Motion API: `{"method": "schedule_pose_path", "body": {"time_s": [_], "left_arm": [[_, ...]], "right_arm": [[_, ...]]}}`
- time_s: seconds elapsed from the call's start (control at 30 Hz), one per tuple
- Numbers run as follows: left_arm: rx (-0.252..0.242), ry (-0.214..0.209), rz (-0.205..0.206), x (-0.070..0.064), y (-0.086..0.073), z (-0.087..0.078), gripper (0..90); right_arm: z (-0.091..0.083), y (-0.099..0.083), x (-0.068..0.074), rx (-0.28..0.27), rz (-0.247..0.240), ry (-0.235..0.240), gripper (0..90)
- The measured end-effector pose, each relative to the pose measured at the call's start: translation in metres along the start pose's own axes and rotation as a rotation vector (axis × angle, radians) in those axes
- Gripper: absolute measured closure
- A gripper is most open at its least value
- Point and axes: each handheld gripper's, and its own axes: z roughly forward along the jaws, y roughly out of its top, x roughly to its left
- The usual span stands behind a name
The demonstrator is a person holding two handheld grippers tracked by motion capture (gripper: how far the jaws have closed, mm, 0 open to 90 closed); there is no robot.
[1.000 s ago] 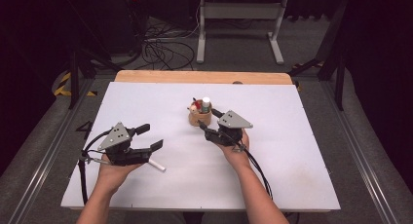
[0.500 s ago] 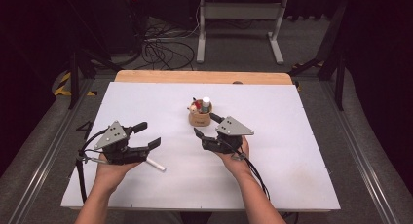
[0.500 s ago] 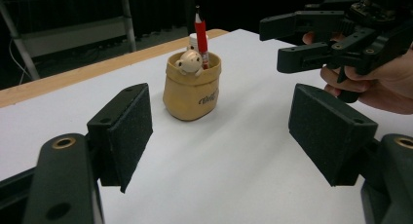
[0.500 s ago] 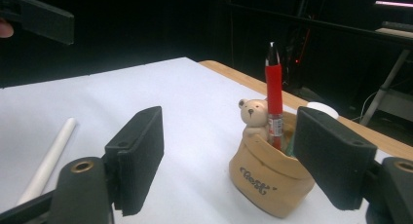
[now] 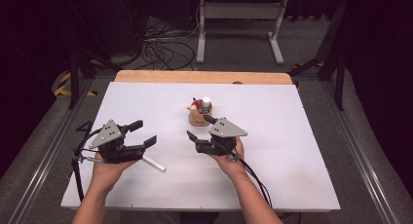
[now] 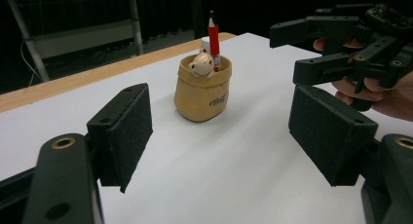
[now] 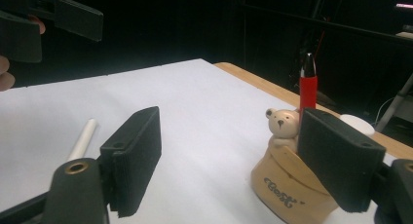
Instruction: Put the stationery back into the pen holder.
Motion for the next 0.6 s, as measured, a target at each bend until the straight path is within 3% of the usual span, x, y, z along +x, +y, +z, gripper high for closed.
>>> {"method": "schedule_pose_path", "body": {"time_s": [0.6], "left_arm": [[-0.041, 0.015, -0.018, 0.010, 0.005, -0.011, 23.9]], "right_arm": [[0.006, 0.002, 0.021, 0.026, -0.016, 0.039, 23.1]]}}
